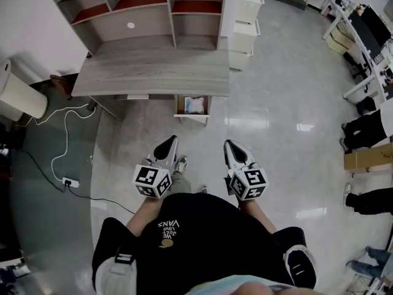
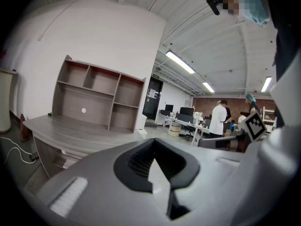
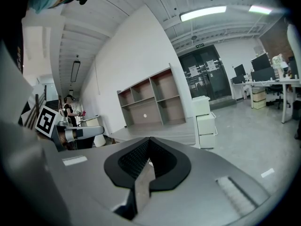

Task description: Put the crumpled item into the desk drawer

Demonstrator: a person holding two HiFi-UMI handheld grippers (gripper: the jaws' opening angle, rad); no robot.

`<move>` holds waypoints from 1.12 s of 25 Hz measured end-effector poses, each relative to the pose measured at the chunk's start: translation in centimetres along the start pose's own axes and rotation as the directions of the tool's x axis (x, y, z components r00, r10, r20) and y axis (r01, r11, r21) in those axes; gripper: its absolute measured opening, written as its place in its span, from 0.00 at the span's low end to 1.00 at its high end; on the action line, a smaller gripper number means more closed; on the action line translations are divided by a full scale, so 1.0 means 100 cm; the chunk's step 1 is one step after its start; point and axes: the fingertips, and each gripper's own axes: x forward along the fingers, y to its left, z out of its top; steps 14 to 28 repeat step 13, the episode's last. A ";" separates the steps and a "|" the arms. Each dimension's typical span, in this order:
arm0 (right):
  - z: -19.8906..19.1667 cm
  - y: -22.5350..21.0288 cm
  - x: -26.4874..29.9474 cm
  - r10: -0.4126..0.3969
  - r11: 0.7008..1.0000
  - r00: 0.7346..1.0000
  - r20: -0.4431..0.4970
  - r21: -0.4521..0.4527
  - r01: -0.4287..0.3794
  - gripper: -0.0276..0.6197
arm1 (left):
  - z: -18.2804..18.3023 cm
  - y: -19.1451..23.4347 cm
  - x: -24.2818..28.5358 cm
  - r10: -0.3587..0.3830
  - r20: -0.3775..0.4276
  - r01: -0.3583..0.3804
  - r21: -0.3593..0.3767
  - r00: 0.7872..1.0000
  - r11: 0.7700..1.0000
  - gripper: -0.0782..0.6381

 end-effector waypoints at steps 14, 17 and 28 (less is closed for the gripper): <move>0.003 -0.013 0.008 -0.035 0.999 0.999 0.013 0.020 0.034 0.04 | 0.001 0.003 0.014 -0.025 -0.009 0.025 -0.025 1.000 0.999 0.18; 0.003 -0.013 0.008 -0.035 0.999 0.999 0.013 0.020 0.034 0.04 | 0.001 0.003 0.014 -0.025 -0.009 0.025 -0.025 1.000 0.999 0.18; 0.003 -0.013 0.008 -0.035 0.999 0.999 0.013 0.020 0.034 0.04 | 0.001 0.003 0.014 -0.025 -0.009 0.025 -0.025 1.000 0.999 0.18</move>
